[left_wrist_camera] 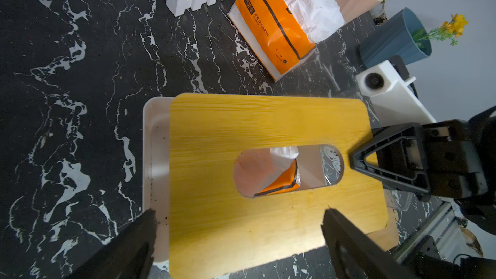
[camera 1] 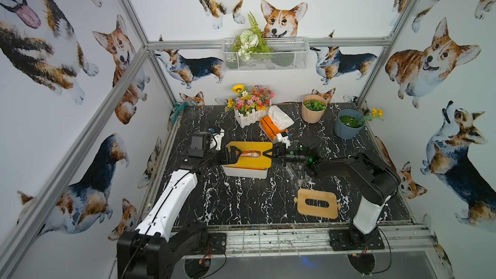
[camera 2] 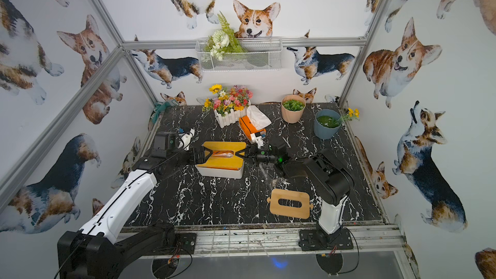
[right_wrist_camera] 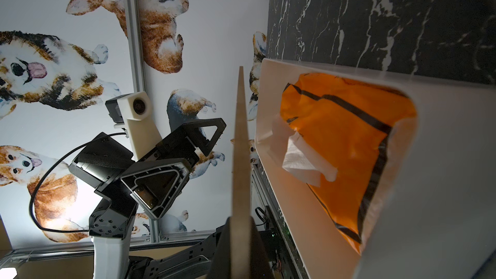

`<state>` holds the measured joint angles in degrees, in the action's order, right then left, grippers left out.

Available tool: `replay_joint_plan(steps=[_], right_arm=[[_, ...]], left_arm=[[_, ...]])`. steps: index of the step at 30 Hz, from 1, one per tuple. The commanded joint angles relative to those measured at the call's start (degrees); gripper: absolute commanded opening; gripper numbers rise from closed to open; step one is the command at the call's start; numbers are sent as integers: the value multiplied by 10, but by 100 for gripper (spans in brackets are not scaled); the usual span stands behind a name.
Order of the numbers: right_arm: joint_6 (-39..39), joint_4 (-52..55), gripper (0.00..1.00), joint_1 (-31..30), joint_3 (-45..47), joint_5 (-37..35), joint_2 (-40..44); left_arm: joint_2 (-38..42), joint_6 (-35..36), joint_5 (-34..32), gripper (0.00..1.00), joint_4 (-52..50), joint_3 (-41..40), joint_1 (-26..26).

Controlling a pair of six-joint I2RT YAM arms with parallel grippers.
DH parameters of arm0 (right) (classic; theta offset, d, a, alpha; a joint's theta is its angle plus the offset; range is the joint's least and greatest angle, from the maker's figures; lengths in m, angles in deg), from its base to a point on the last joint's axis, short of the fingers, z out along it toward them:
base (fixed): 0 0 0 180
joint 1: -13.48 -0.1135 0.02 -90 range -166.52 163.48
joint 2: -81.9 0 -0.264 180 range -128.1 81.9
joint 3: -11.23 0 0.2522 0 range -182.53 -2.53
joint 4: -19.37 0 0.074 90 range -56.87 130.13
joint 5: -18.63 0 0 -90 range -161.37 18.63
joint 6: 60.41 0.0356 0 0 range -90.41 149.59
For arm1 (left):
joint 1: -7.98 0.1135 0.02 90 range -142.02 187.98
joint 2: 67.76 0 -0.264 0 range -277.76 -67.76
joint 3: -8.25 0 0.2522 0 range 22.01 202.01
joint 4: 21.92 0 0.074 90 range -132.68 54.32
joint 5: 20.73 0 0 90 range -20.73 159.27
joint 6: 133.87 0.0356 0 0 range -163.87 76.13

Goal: Put the tissue paper into the tissue box
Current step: Close the box lid on the tissue box.

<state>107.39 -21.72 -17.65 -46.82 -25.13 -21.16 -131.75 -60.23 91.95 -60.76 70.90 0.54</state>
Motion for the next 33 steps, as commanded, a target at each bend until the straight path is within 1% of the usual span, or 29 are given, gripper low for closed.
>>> replay_joint_plan(steps=[1, 14, 28, 33], right_arm=[[-12, -7, 0, -2, 0, -5, 1], [-15, -5, 0, -2, 12, -8, 2], [-12, 2, 0, -11, -6, -19, -24], [-22, 23, 0, -12, -11, -26, -16]], left_arm=[[5, 5, -12, 100, 9, -4, 1], [5, -11, -10, 100, 24, -19, 3], [-33, -29, -9, 100, 57, -27, 3], [-34, -30, -6, 99, 60, -27, 3]])
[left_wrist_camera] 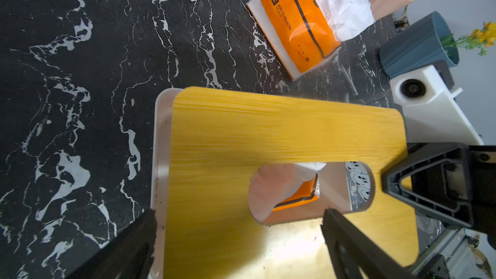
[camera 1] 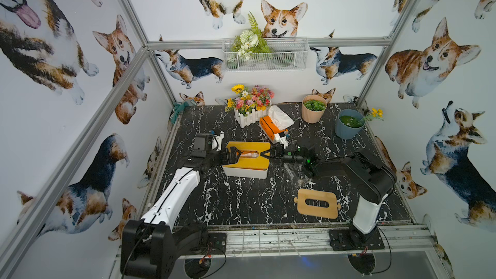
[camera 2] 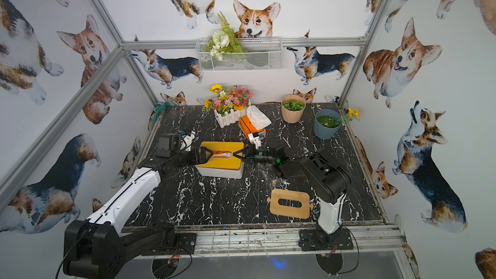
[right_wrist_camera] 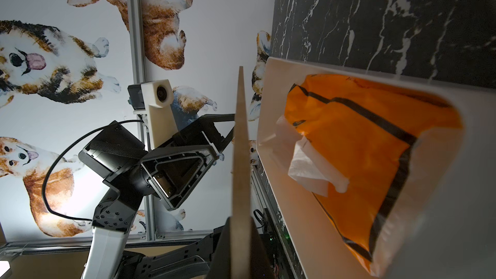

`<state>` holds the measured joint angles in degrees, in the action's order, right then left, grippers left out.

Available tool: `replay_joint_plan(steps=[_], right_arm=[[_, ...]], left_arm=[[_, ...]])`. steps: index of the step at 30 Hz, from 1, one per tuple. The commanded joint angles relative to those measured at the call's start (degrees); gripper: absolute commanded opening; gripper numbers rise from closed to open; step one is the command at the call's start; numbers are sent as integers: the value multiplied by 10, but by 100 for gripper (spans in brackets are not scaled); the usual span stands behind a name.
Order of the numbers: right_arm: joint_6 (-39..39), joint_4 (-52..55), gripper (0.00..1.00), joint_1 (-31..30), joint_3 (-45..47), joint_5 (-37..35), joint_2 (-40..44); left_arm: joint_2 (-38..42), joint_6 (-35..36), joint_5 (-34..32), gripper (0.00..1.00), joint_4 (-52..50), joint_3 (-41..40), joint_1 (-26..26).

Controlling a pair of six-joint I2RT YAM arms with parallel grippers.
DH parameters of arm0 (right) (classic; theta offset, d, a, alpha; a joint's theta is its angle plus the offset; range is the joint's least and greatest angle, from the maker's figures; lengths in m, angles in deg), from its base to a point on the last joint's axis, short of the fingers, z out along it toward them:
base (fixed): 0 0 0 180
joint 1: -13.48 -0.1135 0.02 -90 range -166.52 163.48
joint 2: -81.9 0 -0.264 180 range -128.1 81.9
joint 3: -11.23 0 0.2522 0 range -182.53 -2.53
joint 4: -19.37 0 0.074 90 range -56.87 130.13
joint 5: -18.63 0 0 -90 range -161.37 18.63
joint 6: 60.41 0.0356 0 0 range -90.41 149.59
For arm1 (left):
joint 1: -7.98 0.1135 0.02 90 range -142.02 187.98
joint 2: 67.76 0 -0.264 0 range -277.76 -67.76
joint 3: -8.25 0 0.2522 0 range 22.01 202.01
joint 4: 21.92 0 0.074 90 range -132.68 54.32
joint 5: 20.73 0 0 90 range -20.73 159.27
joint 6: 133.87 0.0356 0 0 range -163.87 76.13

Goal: Put the tissue paper into the tissue box
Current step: Close the box lid on the tissue box.

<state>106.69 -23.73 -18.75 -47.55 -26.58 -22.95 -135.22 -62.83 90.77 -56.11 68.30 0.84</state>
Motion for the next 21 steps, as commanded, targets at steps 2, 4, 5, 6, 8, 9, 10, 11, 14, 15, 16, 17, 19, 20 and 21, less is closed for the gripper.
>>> replay_joint_plan(steps=[2, 4, 5, 6, 8, 9, 10, 11, 14, 15, 16, 17, 19, 20, 21], right_arm=[[-24, 60, 0, 0, -9, -15, 10], [-29, 72, 0, -2, -14, -17, 19], [-32, 79, 0, -4, -17, -19, 24], [-37, 90, 0, -6, -20, -23, 29], [-49, 111, 0, -13, -28, -31, 38], [-56, 122, 0, -19, -34, -34, 42], [-63, 133, 0, -24, -40, -39, 46], [-69, 142, 0, -29, -44, -43, 48], [-85, 165, 0, -42, -54, -60, 53], [-89, 172, 0, -44, -55, -67, 54], [-93, 177, 0, -45, -54, -72, 55], [-95, 177, 0, -45, -52, -75, 55], [-98, 178, 0, -45, -43, -80, 55], [-101, 179, 0, -44, -39, -82, 56], [-105, 180, 0, -42, -33, -85, 58]], left_arm=[[5, -5, 9, 99, 15, 0, 0], [15, -8, 12, 99, 19, 0, 0], [21, -9, 12, 99, 20, 1, 0], [28, -9, 10, 99, 21, 1, 0], [41, -9, 4, 100, 23, 2, 0], [49, -10, 0, 100, 24, 2, 0], [56, -10, -6, 100, 24, 1, 0], [62, -10, -11, 100, 25, 1, 0], [81, -12, -23, 100, 30, -5, 1], [86, -13, -24, 100, 32, -7, 1], [90, -14, -24, 100, 33, -8, 1], [91, -16, -24, 100, 34, -9, 2], [93, -17, -22, 100, 35, -10, 2], [93, -18, -21, 100, 35, -11, 2], [93, -18, -20, 100, 35, -11, 2]])
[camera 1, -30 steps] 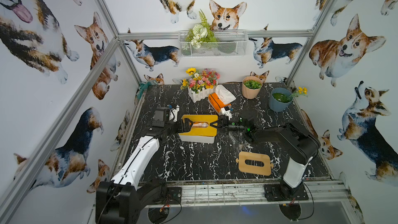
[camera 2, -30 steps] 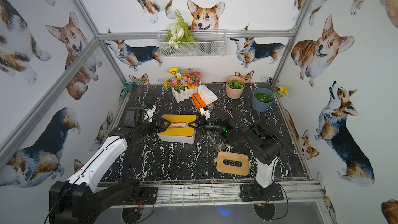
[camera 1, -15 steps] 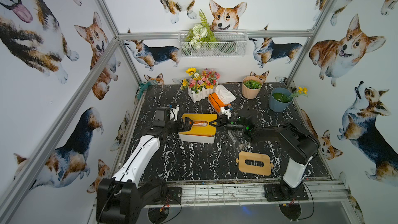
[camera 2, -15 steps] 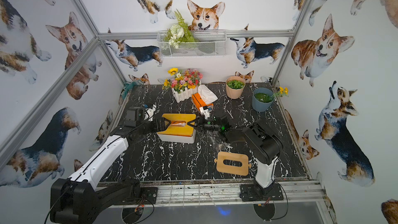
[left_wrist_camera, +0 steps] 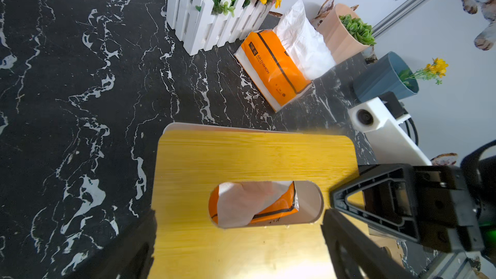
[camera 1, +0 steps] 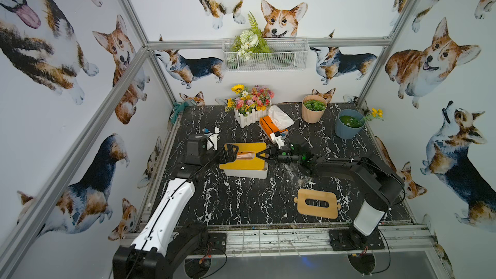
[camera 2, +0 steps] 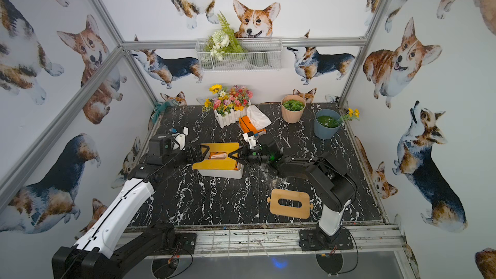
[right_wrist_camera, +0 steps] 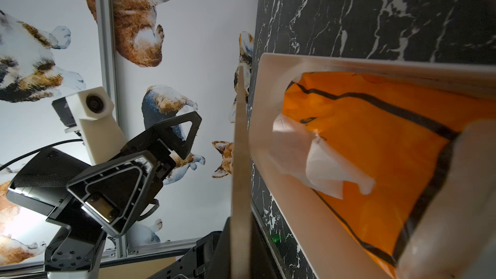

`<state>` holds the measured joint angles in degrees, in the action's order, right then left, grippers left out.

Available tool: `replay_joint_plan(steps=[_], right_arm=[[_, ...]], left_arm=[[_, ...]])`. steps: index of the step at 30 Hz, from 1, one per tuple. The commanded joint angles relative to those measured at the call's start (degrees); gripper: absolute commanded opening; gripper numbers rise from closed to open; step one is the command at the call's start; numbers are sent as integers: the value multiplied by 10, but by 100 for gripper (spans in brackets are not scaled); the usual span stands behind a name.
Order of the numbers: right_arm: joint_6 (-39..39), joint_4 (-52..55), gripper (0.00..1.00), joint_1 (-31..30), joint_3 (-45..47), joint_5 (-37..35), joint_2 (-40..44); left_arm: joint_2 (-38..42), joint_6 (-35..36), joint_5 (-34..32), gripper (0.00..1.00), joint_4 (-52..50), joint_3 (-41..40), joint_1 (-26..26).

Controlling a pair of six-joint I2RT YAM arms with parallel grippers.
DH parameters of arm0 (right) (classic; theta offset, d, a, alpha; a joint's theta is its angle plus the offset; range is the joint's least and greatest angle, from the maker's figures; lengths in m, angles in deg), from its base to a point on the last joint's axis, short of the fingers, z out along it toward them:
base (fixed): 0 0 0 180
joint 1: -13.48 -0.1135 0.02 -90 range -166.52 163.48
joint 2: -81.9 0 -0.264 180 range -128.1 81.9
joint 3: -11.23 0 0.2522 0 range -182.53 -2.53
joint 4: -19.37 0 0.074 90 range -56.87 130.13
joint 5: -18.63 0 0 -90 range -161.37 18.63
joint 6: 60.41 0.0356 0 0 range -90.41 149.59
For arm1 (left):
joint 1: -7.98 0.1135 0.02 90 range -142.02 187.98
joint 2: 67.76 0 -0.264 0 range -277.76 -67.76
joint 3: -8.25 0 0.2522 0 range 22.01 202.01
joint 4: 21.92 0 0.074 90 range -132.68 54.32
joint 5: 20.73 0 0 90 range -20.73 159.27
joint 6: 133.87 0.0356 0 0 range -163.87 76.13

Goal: Put the tissue paper into the tissue box
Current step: Close the box lid on the tissue box.

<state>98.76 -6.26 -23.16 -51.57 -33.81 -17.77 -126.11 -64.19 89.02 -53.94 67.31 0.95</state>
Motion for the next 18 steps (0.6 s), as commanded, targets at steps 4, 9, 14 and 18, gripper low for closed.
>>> replay_joint_plan(steps=[4, 9, 14, 18], right_arm=[[-34, 3, 0, 21, 43, -20, 24], [-31, -18, 0, 68, 94, -10, 59], [-45, -10, 0, 111, 127, 6, 92], [-63, 6, 0, 146, 148, 11, 120]], left_arm=[[3, -5, -1, 100, 14, -2, 1], [5, -8, 3, 100, 19, -5, 1], [5, -15, 7, 100, 28, -9, 1], [5, -20, 10, 100, 34, -12, 1]])
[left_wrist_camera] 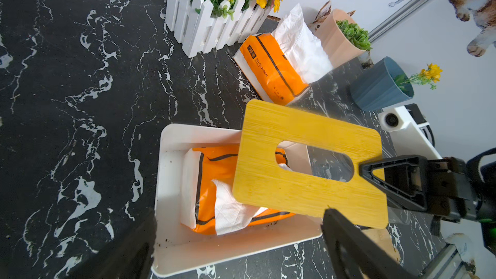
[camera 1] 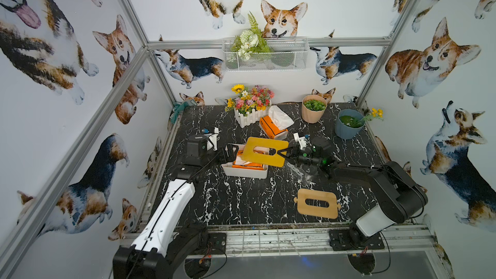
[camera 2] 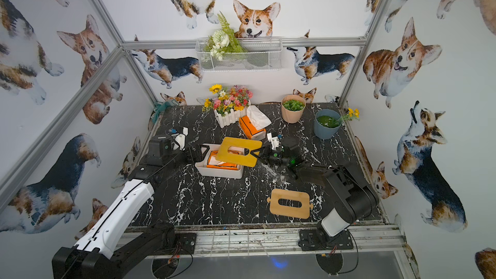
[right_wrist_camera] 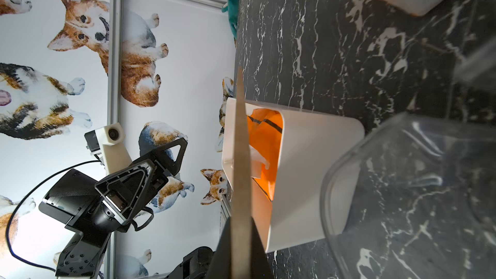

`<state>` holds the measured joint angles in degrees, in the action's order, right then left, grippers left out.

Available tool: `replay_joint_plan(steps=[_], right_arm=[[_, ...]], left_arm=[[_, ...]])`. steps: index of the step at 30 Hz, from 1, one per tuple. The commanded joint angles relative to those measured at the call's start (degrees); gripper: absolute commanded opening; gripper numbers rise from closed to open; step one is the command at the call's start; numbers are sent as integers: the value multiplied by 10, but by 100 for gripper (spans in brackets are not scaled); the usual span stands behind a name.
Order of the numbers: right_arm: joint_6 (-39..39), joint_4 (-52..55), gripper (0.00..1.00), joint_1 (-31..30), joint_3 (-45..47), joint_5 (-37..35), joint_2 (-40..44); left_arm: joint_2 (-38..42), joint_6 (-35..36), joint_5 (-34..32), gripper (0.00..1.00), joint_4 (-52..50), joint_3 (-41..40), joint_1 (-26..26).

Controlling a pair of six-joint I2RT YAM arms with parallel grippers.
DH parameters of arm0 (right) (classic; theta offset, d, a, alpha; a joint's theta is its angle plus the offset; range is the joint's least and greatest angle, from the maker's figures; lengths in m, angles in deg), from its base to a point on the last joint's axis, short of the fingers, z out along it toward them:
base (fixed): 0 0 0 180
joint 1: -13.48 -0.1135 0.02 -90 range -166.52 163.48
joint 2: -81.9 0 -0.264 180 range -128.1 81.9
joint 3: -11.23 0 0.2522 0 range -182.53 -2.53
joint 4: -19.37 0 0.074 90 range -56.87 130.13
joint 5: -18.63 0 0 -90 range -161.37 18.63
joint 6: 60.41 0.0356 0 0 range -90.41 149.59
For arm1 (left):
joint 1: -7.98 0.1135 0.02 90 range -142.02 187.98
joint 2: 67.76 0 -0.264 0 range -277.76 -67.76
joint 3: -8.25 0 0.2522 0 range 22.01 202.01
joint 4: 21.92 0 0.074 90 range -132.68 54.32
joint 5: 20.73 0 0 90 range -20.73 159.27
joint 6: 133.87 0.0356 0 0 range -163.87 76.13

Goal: Put the tissue paper into the tissue box
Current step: Close the box lid on the tissue box.

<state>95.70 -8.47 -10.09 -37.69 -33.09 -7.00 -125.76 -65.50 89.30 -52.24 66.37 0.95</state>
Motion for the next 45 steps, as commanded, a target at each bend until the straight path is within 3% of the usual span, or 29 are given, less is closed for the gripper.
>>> replay_joint_plan(steps=[1, 5, 10, 20, 27, 32, 45], right_arm=[[-39, 37, 0, 25, 11, 5, 20], [-46, 43, 0, 56, 23, 13, 43], [-13, 4, 0, 51, 10, 40, 50], [56, -31, 0, -72, -89, 16, -3], [107, -83, 0, -112, -107, -6, -80], [135, -130, 0, -115, -91, -7, -110], [117, -113, 0, -106, -111, 17, -146]], left_arm=[[1, -7, 8, 100, 16, -3, 1], [4, -5, 8, 100, 16, -6, 1], [8, 0, 5, 100, 13, -8, 1], [7, 14, -18, 100, 5, -2, 6], [9, 16, -20, 100, 14, 0, 16], [3, 10, -6, 100, 27, -7, 18], [-56, 24, 11, 98, 3, 7, 18]])
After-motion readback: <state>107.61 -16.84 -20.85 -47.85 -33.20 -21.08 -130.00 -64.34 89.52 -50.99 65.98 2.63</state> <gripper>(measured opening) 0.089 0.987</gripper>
